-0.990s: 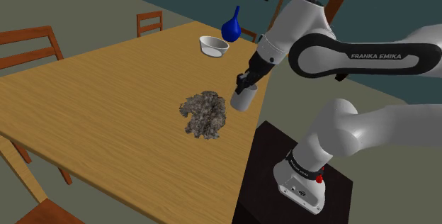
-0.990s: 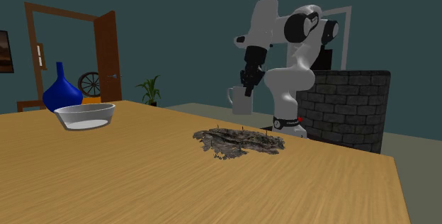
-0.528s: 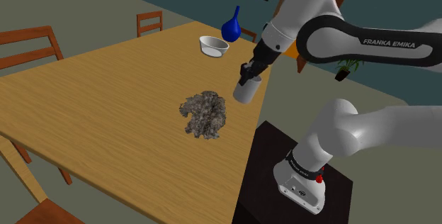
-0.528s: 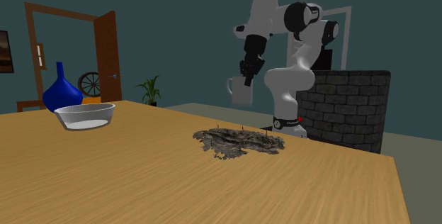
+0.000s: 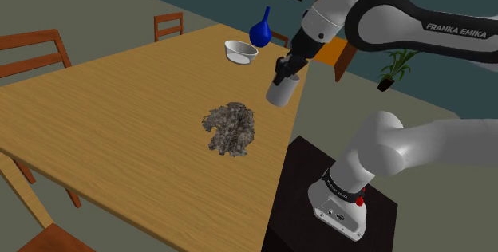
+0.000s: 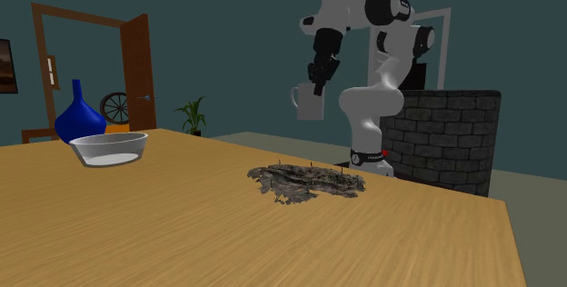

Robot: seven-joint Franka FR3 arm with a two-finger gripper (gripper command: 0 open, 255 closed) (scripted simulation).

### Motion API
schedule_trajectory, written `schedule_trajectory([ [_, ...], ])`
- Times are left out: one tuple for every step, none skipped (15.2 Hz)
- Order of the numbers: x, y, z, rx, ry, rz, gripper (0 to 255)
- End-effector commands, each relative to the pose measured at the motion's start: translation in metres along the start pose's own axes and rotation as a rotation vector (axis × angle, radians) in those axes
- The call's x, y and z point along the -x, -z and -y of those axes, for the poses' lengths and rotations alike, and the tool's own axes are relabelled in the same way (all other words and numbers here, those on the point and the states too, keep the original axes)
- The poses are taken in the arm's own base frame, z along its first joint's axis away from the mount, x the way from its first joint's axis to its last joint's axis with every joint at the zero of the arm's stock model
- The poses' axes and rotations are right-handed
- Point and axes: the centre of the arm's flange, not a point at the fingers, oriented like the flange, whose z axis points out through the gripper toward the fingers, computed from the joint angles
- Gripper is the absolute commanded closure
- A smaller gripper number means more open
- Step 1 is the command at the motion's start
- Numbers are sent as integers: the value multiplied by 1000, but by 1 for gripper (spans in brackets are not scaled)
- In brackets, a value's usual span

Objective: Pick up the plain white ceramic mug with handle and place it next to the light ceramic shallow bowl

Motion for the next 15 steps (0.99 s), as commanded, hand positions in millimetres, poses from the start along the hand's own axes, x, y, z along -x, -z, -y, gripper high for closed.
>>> schedule_trajectory([
  [-3,10,1,0,0,0,255],
  [-5,15,2,0,0,0,255],
  [-6,20,2,0,0,0,255],
  [-6,22,2,0,0,0,255],
  [-16,19,-6,0,0,0,255],
  [-26,17,-15,0,0,0,255],
  [-37,15,-23,0,0,0,255],
  [-47,13,-31,0,0,0,255],
  [-57,10,-39,0,0,0,255],
  [-67,8,-47,0,0,0,255],
  [-77,6,-55,0,0,0,255],
  [-87,3,-64,0,0,0,255],
  [-97,1,-72,0,0,0,255],
  [-107,-1,-80,0,0,0,255],
  [-117,-4,-88,0,0,0,255],
])
